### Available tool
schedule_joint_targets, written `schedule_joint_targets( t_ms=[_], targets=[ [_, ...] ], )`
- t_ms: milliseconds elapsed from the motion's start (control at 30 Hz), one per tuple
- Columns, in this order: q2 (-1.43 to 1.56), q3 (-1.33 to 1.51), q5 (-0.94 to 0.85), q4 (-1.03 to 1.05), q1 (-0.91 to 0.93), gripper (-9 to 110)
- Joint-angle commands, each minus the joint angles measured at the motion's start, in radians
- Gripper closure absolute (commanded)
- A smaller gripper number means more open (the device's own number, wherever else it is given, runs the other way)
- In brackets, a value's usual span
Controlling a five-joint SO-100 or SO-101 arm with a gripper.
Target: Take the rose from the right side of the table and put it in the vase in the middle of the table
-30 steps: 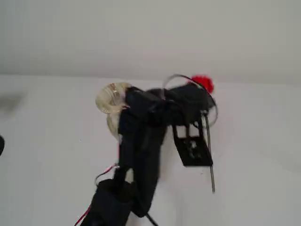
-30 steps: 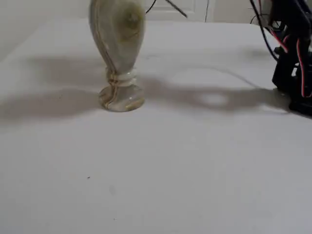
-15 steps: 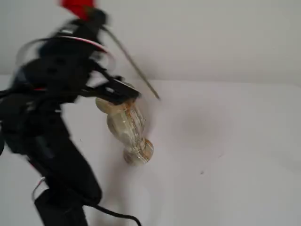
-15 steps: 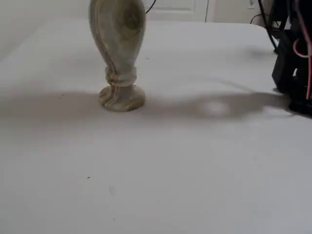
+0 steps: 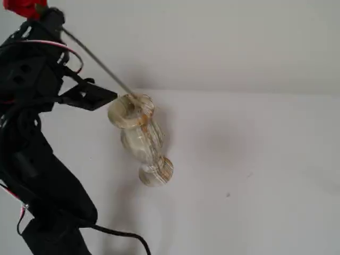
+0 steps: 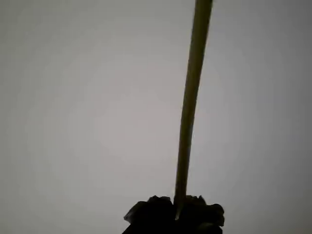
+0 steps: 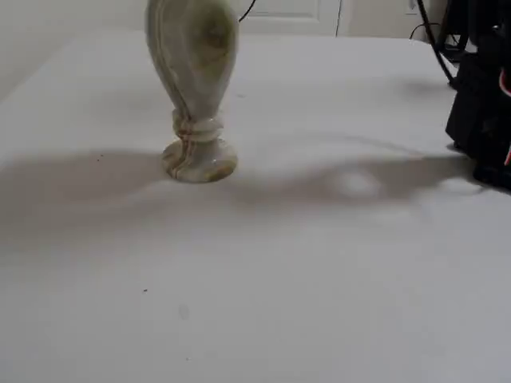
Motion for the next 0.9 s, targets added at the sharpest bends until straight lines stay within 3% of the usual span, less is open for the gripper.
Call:
schedule_joint_targets(
  t_ms=[0,867],
  targets=[
    [0.092,-0.025,0.017,0.014,-0.005,102],
    [-0.135,-0.035,0.026,0.074,0.14,102]
  ],
)
